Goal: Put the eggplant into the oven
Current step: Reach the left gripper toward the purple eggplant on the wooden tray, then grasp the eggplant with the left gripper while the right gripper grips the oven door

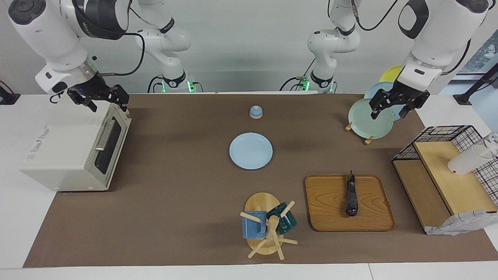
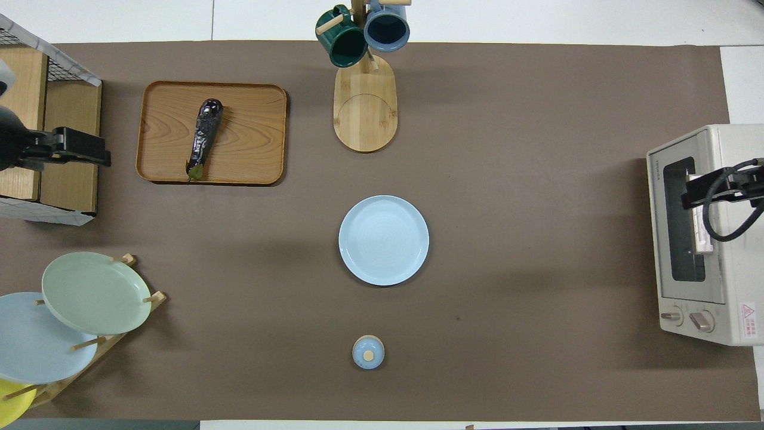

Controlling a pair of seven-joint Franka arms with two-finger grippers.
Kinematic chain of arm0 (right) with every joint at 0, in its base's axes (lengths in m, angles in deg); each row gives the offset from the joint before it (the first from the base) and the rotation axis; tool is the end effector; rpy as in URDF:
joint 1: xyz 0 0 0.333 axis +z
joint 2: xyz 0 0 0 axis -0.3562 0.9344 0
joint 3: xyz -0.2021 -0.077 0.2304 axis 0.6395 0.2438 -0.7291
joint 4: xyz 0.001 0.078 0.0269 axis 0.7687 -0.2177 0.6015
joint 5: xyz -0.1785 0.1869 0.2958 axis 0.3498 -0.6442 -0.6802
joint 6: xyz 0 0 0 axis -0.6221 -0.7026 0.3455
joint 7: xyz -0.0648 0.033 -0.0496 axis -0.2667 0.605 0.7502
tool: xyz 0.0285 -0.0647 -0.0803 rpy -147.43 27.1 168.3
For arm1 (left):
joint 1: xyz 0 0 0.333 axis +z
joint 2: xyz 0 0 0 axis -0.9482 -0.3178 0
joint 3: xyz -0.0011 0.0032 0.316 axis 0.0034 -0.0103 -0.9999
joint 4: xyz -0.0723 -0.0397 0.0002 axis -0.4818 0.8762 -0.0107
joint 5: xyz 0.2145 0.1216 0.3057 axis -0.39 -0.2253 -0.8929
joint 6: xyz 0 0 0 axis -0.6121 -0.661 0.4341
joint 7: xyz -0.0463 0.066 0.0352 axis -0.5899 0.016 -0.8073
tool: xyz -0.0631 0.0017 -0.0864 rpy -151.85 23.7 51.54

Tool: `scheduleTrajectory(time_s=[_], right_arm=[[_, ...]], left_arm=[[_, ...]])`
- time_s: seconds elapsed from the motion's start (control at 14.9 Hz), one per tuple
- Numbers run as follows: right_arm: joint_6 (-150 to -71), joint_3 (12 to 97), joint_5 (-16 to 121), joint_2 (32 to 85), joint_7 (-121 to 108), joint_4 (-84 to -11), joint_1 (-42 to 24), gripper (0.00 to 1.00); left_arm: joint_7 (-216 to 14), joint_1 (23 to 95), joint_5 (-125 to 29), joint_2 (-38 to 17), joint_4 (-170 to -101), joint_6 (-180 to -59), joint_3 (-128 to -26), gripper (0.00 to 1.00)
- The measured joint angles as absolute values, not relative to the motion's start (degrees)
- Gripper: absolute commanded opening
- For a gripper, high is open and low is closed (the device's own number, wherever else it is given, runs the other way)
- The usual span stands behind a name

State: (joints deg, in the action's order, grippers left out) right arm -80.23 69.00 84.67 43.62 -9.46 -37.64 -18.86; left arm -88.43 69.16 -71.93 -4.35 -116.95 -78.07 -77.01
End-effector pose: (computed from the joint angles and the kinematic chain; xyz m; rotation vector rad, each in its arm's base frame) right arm 0.5452 -0.0550 0.5881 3.1216 0.0001 -0.1935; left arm 0.5823 -0.0525 0.5957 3.1117 -0.0551 0.0714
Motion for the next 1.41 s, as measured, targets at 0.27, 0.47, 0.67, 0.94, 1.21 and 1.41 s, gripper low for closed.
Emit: scheduleTrajectory(time_s=[0.27, 0.47, 0.67, 0.94, 1.21, 1.41], right_arm=[[-80.2, 69.0, 84.7, 43.6, -9.5, -37.6, -18.9, 1.00], [-80.2, 69.0, 84.7, 43.6, -9.5, -37.6, -18.9, 1.00], [-80.2, 69.0, 84.7, 43.6, -9.5, -37.6, -18.9, 1.00], [-80.2, 69.0, 84.7, 43.6, -9.5, -37.6, -18.9, 1.00], [-80.2, 69.0, 84.7, 43.6, -9.5, -37.6, -18.9, 1.00], [-80.2, 69.0, 84.7, 43.6, -9.5, -37.7, -18.9, 1.00]], left_arm=[[-88.0, 68.7, -71.9, -13.3, -116.6, -84.9, -77.0, 1.00], [-86.8, 68.0, -71.9, -19.8, -116.3, -90.9, -76.8, 1.00], [-84.2, 67.2, -71.9, -25.3, -115.0, -95.1, -76.8, 1.00], [-83.0, 66.3, -72.0, -32.8, -111.2, -100.2, -76.8, 1.00], [-78.9, 66.3, -72.1, -35.1, -110.3, -103.3, -77.0, 1.00], [-78.2, 66.4, -72.1, -35.1, -110.3, -103.7, -77.0, 1.00]])
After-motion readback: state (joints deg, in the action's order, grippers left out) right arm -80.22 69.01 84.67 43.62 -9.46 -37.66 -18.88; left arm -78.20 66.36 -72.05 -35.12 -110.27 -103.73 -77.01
